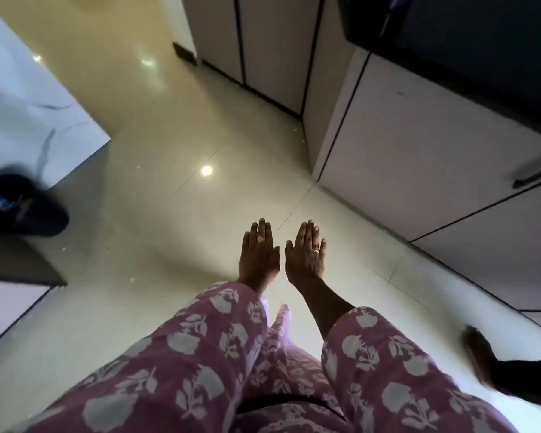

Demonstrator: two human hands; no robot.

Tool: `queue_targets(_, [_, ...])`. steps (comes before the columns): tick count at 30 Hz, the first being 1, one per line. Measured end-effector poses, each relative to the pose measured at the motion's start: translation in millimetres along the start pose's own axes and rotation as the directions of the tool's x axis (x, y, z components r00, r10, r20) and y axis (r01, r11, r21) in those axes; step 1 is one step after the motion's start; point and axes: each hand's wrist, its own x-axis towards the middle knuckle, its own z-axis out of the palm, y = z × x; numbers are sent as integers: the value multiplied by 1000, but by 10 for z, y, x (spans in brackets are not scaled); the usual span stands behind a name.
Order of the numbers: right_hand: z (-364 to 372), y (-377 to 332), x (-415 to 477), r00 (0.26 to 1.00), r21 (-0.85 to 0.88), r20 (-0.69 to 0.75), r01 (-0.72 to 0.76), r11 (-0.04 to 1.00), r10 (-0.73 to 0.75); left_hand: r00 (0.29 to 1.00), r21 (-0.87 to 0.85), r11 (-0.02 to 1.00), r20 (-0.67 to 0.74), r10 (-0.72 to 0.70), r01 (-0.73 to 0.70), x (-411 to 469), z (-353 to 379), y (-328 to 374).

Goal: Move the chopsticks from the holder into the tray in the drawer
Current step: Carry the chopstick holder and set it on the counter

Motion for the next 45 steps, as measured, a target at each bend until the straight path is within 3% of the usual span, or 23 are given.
queue_targets(2, [-139,28,254,997,16,-49,-65,998,66,984,-95,995,173,28,-12,318,-66,59])
queue_targets(8, [-728,-16,963,966,96,-153,-196,976,209,969,-71,982,162,185,-176,1308,-385,321])
queue_targets(16, [-1478,-73,1804,914,154,-281,-259,953,294,965,-156,959,75,251,-238,2415,-750,692])
queue_targets(25, [-2362,-52,3062,903,216,-353,-178,960,247,989,-334,931,-75,127,-145,4005,-1225,1158])
queue_targets(33, [-3217,-131,4224,888,384,-419,-18,923,191,998,-697,717,-66,-11,-38,5433,-1741,1738])
queue_targets(45, [-3703,-62,4943,886,626,-405,89,775,225,997,-931,358,50,-52,65,6405,-1939,2213])
